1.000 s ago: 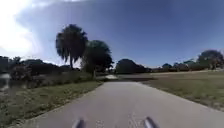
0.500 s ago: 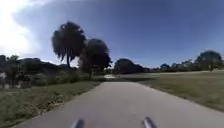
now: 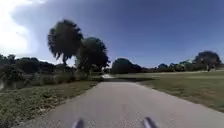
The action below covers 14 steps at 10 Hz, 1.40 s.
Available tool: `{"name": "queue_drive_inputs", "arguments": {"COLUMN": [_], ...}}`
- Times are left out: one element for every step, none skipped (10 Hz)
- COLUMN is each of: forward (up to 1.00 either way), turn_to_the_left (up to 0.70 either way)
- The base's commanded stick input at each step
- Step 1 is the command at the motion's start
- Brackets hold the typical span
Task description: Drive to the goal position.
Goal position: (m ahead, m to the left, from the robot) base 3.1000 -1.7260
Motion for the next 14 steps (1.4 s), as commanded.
{"name": "queue_drive_inputs", "arguments": {"forward": [0.70,0.70,0.70,0.70,0.70,0.70,0.70,0.70,0.70,0.70,0.70,0.70,0.70,0.70], "turn_to_the_left": [0.00,0.00,0.00,0.00,0.00,0.00,0.00,0.00,0.00,0.00,0.00,0.00,0.00,0.00]}}
